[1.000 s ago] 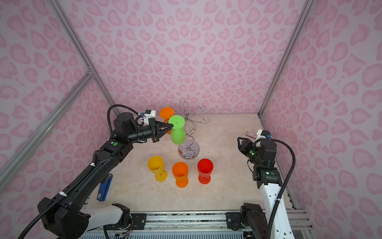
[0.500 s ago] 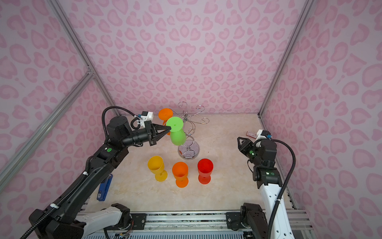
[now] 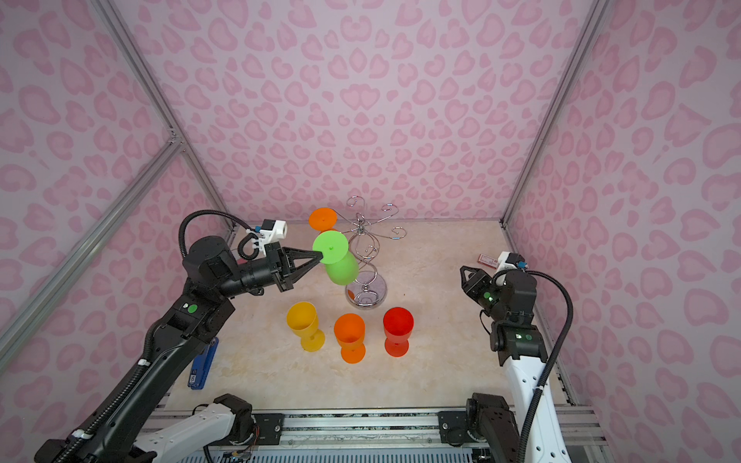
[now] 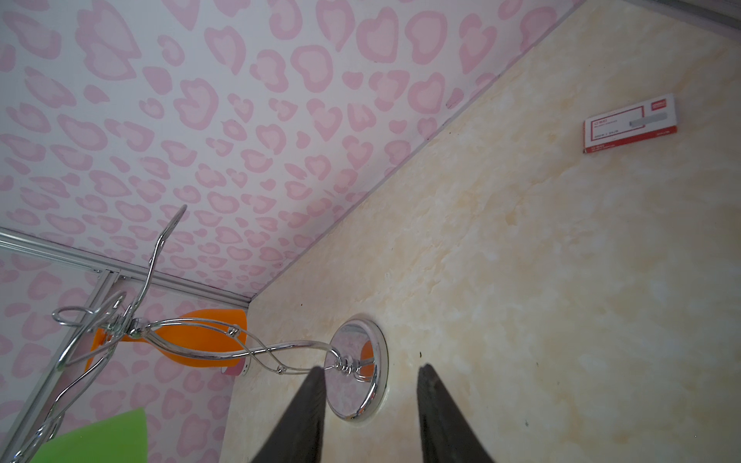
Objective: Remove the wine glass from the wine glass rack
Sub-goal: 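Lift the green glass up and away from the rack with the left gripper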
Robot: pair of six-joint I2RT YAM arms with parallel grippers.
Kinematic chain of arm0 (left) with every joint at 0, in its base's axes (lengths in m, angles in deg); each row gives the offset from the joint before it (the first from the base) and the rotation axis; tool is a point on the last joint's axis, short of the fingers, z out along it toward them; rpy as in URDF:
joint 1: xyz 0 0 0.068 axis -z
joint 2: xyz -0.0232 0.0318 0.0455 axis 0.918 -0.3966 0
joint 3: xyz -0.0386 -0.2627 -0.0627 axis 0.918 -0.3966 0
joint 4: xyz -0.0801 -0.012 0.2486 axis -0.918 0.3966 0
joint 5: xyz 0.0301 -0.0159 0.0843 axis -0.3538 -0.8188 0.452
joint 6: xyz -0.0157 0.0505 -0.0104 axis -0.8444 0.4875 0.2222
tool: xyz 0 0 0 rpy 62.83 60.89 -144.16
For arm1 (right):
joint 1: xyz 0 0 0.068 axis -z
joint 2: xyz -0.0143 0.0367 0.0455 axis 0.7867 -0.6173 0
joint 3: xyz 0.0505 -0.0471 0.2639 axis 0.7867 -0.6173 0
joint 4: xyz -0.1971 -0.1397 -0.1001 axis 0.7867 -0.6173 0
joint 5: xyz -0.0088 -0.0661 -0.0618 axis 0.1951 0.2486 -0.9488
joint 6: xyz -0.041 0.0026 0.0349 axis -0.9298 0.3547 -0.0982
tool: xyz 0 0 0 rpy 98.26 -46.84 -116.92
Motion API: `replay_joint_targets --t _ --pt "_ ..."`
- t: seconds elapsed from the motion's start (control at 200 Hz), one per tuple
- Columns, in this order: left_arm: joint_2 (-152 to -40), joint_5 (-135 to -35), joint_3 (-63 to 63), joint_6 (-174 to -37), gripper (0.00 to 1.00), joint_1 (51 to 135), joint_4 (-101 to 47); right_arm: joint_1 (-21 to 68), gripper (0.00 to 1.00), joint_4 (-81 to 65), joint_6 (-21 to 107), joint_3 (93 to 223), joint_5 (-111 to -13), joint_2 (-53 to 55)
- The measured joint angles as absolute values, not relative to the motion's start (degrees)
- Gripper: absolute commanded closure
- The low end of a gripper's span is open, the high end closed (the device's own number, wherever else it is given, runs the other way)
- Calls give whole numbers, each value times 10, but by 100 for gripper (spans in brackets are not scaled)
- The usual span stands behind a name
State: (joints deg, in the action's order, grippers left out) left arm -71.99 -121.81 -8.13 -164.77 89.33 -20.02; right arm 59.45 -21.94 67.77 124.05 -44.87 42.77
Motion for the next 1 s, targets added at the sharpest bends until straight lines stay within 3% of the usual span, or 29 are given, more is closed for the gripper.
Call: replay_joint_targets --t 0.705,0.835,1.0 --pt "-631 -1268 10 -1621 98 893 -218 591 62 -175 711 1246 -406 442" --pt "-641 -1268 12 -1618 98 896 -267 583 60 -67 751 1235 -348 447" --pt "-679 -1270 -4 -1653 98 908 -400 554 50 165 856 1224 -281 414"
